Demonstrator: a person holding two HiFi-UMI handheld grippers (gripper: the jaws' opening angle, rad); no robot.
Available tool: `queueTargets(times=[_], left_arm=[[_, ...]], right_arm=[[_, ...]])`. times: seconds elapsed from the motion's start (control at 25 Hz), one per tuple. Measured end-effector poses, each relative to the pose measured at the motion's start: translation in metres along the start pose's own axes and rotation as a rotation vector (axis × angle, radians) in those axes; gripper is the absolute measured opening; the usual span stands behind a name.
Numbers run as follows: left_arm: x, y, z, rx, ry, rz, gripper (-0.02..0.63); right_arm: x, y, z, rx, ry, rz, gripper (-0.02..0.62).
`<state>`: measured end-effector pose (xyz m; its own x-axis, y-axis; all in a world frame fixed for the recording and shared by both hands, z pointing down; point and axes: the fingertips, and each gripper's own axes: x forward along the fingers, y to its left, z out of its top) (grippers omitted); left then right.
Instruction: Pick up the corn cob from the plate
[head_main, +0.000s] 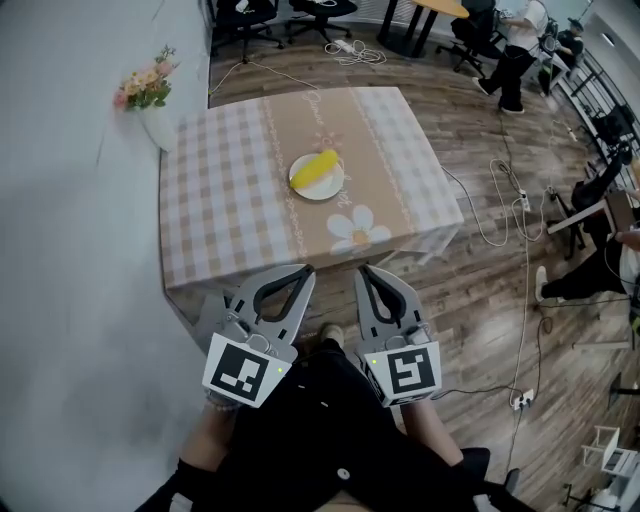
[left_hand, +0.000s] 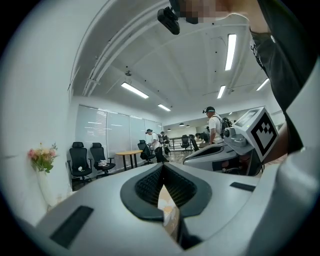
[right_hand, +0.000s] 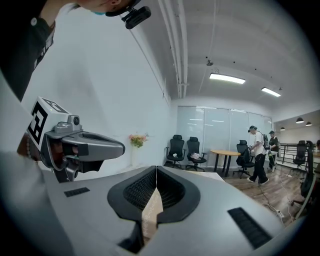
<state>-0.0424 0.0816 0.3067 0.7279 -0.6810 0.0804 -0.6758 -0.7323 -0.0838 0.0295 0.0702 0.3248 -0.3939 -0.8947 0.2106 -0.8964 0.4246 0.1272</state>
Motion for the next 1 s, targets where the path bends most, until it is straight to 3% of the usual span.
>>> queueTargets(times=[0.6,1.0], left_arm=[[0.068,0.005,0.014,0.004,0.026,0.154,0.013],[0.103,0.001,0.016,0.02,0.023,0.238,0.013]], right_arm=[[0.032,-0.062,0.003,-0.049,-0.032,0.192,0.04],[0.04,-0.1,-0.005,-0.063,-0.045,0.253,0.04]])
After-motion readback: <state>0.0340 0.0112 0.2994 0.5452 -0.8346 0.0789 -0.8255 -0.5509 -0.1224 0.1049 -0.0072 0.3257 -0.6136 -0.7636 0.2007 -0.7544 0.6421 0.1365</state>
